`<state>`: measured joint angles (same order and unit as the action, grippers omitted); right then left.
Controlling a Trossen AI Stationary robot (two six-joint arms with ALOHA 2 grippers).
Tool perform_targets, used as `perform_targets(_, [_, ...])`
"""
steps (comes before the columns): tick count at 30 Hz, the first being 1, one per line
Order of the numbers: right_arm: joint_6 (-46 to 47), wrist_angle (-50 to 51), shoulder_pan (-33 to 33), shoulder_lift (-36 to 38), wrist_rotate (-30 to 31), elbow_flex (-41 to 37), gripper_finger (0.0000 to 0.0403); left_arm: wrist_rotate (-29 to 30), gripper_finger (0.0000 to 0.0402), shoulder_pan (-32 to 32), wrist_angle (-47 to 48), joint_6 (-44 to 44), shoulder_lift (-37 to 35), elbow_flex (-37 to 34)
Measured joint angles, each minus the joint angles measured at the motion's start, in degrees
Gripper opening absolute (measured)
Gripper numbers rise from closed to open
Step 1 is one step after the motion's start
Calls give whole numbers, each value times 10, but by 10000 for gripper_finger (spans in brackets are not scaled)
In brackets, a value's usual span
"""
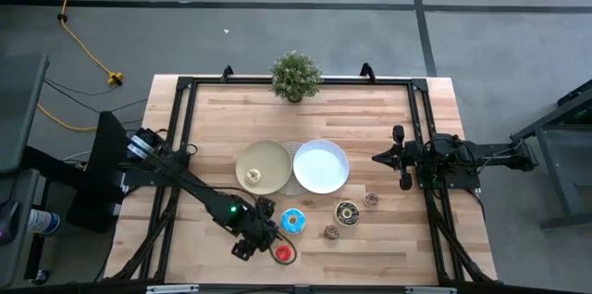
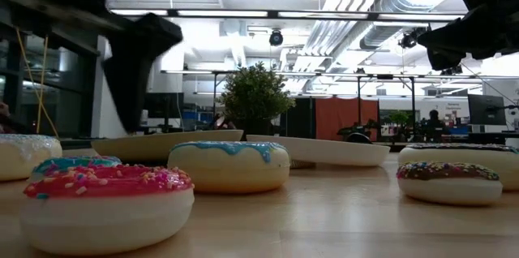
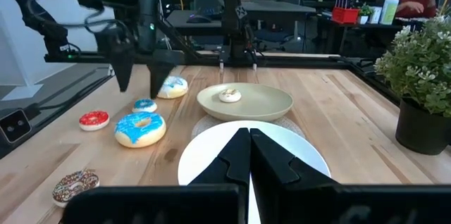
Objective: Pick & Place donuts
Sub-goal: Put the small blue donut on the brown plate
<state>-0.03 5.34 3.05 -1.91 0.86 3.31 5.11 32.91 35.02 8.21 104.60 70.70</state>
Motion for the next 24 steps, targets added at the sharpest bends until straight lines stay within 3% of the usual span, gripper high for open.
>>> perform_targets(24, [0,0,0,-3,0,0,0,-29,388,-25,-16,12,41,2])
